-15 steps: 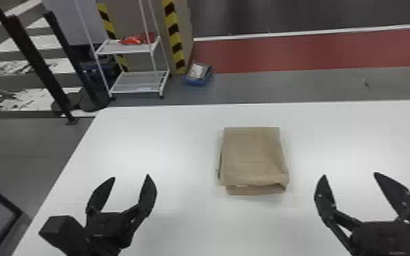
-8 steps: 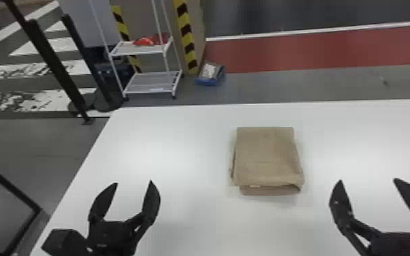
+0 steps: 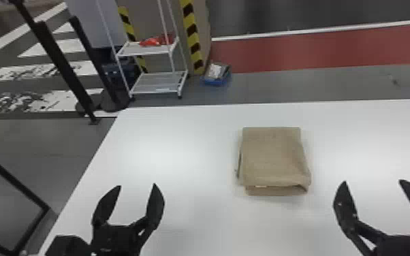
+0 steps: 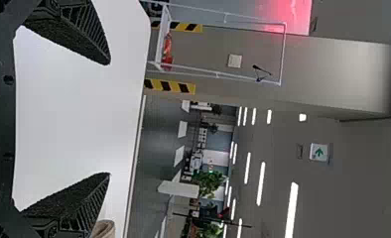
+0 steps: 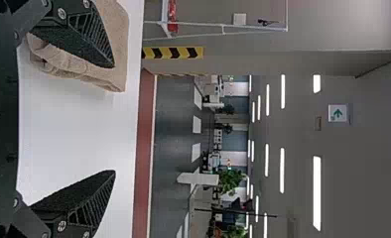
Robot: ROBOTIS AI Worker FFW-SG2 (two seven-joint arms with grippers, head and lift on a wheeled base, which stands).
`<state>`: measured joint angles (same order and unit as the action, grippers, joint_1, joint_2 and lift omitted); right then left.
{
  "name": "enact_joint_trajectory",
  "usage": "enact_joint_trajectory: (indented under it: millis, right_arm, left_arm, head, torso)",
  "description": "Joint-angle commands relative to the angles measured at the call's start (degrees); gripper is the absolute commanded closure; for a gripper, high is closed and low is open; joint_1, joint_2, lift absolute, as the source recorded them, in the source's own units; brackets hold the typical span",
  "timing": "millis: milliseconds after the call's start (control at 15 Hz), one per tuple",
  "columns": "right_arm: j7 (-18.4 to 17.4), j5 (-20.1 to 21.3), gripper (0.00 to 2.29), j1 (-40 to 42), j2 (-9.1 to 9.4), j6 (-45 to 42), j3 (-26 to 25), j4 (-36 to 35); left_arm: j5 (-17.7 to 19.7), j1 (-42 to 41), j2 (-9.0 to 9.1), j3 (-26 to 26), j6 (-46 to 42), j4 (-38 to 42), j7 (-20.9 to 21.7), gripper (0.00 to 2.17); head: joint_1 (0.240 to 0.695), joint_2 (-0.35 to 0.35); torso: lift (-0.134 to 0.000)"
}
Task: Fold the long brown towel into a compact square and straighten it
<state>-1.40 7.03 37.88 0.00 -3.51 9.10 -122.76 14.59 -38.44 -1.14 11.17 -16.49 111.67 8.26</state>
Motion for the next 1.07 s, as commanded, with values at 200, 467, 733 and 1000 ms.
enact_joint_trajectory:
  millis: [200, 467, 733, 1000]
  right_arm:
    - [0.0, 0.0, 0.14, -0.26, 0.05, -0.04, 0.04, 0.24]
    - [0.0, -0.08, 0.14, -0.62, 0.05, -0.04, 0.04, 0.68]
    - [0.0, -0.17, 0.14, -0.79, 0.05, -0.04, 0.22, 0.86]
    - [0.0, -0.52, 0.14, -0.88, 0.05, -0.04, 0.22, 0.95]
  left_arm:
    - [0.0, -0.05, 0.08, 0.17, -0.07, 0.04, 0.0, 0.08]
    - [0.0, 0.03, 0.08, 0.17, -0.07, -0.05, 0.0, 0.08]
    - [0.0, 0.03, 0.08, 0.26, 0.1, -0.05, 0.0, 0.08]
    - [0.0, 0.03, 0.08, 0.35, -0.07, -0.05, 0.0, 0.08]
  head:
    - [0.695, 0.257]
    - [0.695, 0.257]
    - [0.695, 0.258]
    - [0.695, 0.261]
  torso:
    - [-0.126]
    - [-0.126]
    - [-0.126]
    - [-0.126]
